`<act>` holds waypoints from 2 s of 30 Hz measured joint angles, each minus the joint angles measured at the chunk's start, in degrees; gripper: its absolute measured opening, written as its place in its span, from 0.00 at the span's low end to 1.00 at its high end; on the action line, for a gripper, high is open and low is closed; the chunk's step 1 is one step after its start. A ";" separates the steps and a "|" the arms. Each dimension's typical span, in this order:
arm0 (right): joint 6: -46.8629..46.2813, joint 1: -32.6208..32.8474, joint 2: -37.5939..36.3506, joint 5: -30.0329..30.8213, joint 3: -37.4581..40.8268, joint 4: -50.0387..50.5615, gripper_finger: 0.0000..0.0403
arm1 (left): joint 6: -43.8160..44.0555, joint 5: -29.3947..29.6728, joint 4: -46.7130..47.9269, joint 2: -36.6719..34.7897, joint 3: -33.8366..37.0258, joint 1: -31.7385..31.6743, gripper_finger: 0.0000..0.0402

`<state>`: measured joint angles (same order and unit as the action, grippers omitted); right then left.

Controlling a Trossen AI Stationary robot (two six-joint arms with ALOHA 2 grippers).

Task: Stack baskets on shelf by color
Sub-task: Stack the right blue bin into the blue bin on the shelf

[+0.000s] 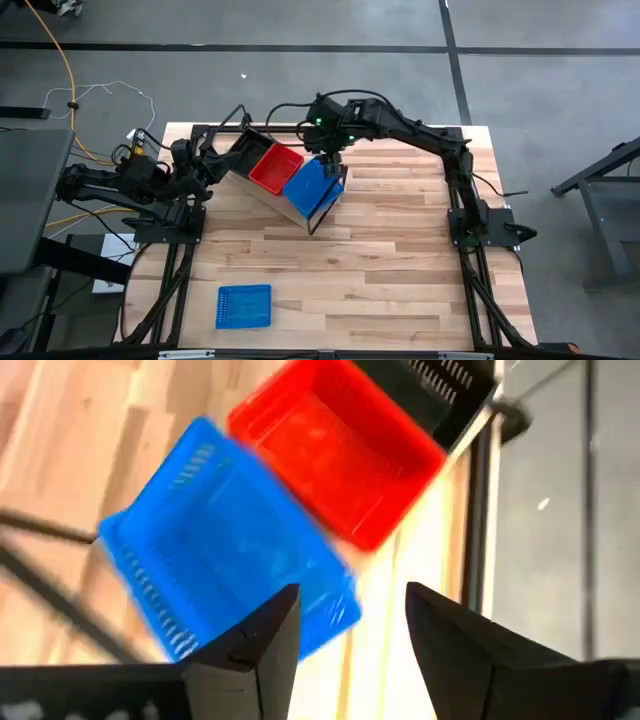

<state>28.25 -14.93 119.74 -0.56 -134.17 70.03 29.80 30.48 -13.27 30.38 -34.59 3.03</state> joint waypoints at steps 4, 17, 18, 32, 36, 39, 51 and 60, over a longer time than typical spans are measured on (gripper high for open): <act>-4.17 -0.10 -1.80 -3.48 -0.07 5.05 0.42 | -0.04 0.23 0.08 -0.01 0.00 0.00 0.00; -14.70 0.58 -14.92 -10.02 10.40 17.02 0.28 | -2.51 0.20 0.16 -0.08 0.00 0.00 0.00; -15.85 0.69 -17.63 -9.94 14.50 16.24 0.26 | -2.52 0.17 0.15 -0.08 0.00 0.00 0.00; -61.33 6.97 -51.12 -0.74 90.35 -60.72 0.17 | -4.06 0.08 0.15 -0.08 0.00 0.00 0.00; -68.05 10.78 -48.04 7.43 98.32 -74.04 0.06 | -4.09 0.36 0.15 -0.07 0.00 0.00 0.00; -68.38 12.44 -44.40 11.02 99.45 -77.41 0.02 | -4.11 1.97 0.17 -0.06 0.00 0.02 0.00; -60.70 11.47 -29.81 11.65 89.31 -77.52 0.01 | 6.47 7.73 9.07 10.48 -3.21 -5.21 0.00; -57.78 10.04 -26.69 13.54 86.99 -76.49 0.00 | 3.73 -5.84 24.03 23.23 -13.42 -17.56 0.00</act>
<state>-29.53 -4.89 93.05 12.98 -47.18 -6.46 33.53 24.64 10.76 53.61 -48.01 -14.53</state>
